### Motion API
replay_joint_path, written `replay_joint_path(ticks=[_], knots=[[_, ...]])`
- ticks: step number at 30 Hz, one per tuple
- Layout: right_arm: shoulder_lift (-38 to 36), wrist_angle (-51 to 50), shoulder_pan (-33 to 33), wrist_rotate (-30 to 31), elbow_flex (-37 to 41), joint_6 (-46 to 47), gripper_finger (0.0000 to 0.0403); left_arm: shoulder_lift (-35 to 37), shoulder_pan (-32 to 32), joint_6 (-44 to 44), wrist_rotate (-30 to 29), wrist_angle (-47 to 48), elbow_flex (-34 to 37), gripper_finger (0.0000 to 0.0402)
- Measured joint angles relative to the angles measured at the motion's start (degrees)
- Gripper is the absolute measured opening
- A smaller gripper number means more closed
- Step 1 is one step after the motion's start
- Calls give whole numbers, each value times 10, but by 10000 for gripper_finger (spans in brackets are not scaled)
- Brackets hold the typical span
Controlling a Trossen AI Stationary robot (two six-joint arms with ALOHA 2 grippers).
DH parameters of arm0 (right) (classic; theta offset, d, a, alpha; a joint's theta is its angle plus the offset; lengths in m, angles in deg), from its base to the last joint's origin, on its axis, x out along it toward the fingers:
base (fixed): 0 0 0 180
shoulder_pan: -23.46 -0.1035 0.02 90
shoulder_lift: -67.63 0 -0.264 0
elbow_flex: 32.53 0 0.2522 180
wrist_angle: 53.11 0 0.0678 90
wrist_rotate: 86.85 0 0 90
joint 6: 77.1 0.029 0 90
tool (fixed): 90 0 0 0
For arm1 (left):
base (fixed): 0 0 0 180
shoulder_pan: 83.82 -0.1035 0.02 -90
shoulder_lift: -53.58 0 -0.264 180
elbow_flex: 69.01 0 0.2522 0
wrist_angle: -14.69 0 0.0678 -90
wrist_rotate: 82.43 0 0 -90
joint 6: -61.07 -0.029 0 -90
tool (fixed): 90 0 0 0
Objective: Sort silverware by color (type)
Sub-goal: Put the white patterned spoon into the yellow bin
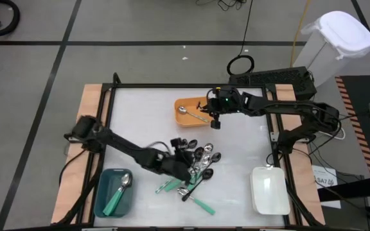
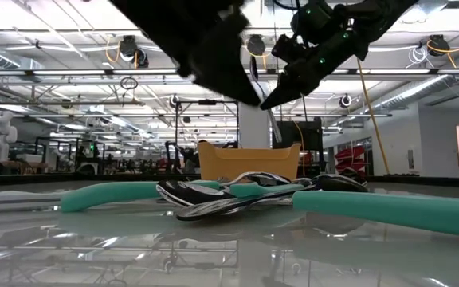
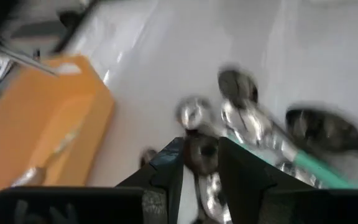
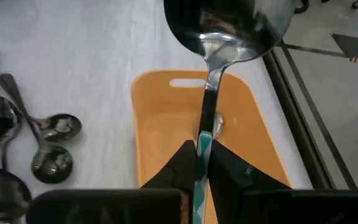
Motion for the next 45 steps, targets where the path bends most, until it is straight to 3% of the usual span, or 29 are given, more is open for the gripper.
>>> replay_joint_path(ticks=[6, 10, 14, 23, 28, 45], knots=[[41, 42, 8, 2, 0, -11, 21, 167, -1, -35, 1, -203, 199, 101], [87, 70, 8, 3, -19, -3, 22, 241, -1, -39, 5, -271, 269, 101], [141, 22, 9, 8, -72, -2, 22, 272, -5, -33, -42, -182, 262, 101], [248, -149, 12, 36, -209, -11, 22, 263, 3, 80, -9, -79, 248, 101], [269, -154, 12, 36, -217, -11, 22, 264, 10, 121, -9, -29, 247, 101], [277, -182, 23, 35, -217, 6, 36, 264, 16, 101, -10, -43, 247, 102]])
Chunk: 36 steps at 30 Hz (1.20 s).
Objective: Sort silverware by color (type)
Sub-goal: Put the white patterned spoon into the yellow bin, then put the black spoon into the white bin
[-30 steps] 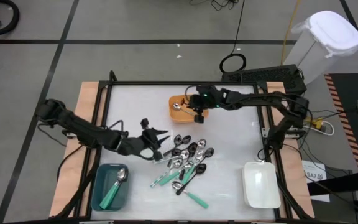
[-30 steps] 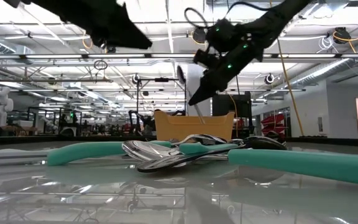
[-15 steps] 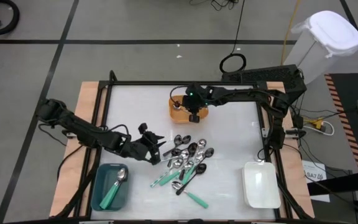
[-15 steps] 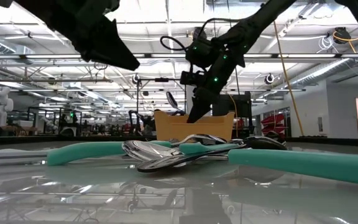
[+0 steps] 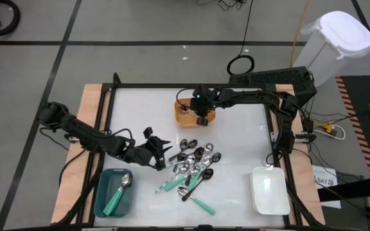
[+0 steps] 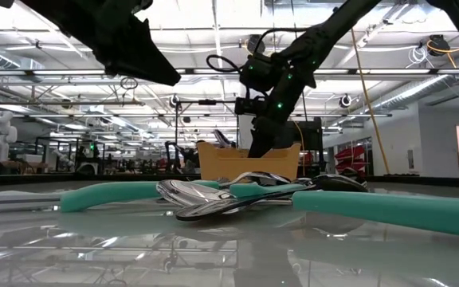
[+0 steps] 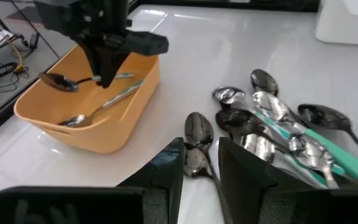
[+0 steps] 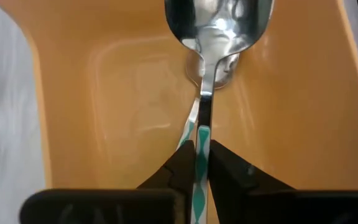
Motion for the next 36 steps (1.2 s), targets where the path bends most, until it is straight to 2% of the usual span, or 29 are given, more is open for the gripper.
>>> replay_joint_path(ticks=[13, 20, 30, 36], knots=[[-7, 13, 3, 2, 1, 25, 95, 0, 0, -3, 0, 0, 0, 102], [-73, -12, -16, 2, 1, 23, 115, 0, 0, -5, 0, 0, 0, 102], [-175, -120, -123, -1, 3, 73, 116, 0, 0, 14, 0, 9, 0, 102], [-213, -122, -209, -1, 66, 130, 116, 0, 0, 37, 0, 17, 0, 102]])
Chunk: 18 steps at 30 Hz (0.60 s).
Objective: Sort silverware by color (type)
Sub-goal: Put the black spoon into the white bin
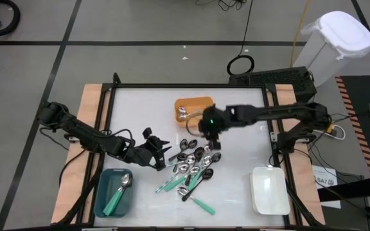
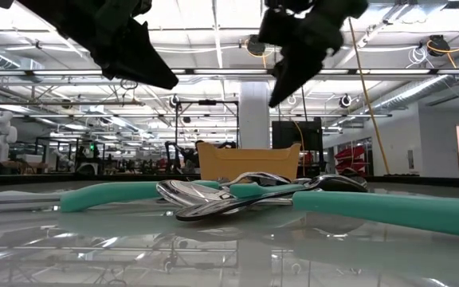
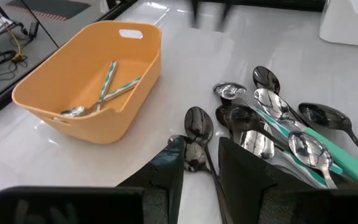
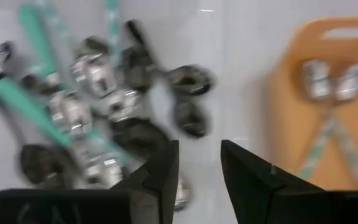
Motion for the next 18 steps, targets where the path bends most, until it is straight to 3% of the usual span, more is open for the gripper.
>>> replay_joint_path(ticks=[7, 13, 18], knots=[[-20, 100, -83, 3, 105, 67, 116, 0, 0, 21, 4, 2, 0, 102], [-20, 211, -137, 5, 171, 62, 116, 0, 2, 55, 9, 19, 0, 102], [-20, 238, -171, 5, 186, 46, 116, -7, 14, 62, 14, 28, 0, 102]])
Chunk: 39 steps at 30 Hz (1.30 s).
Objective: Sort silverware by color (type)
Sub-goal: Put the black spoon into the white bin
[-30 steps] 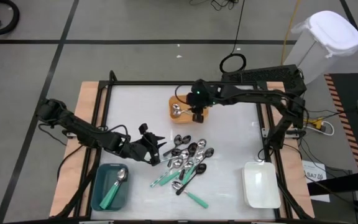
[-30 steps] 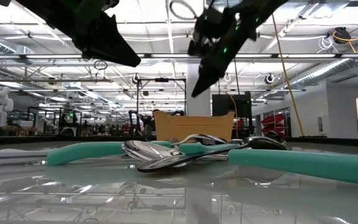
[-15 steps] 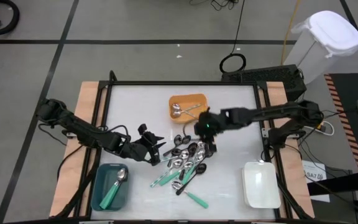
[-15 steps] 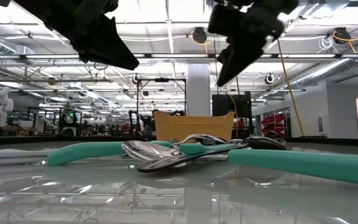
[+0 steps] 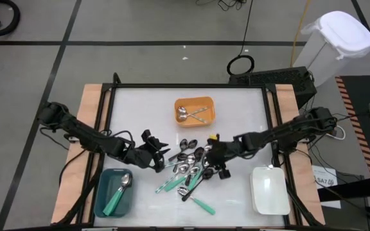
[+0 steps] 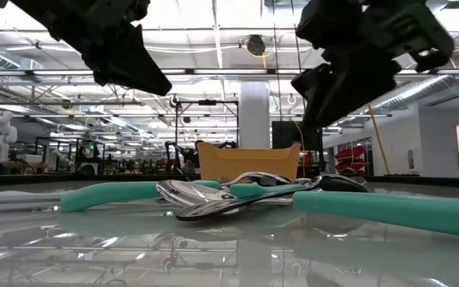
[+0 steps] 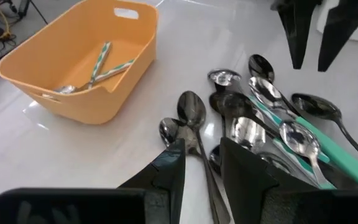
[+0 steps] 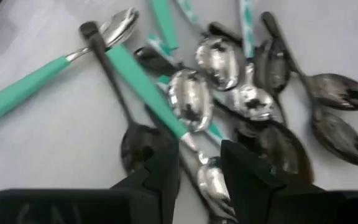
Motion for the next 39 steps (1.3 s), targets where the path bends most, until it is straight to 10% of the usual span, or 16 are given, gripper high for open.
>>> replay_joint_path(ticks=[39], knots=[[0, 30, -60, 59, 2, -69, 116, -241, -92, -71, 95, -302, -1, 102]])
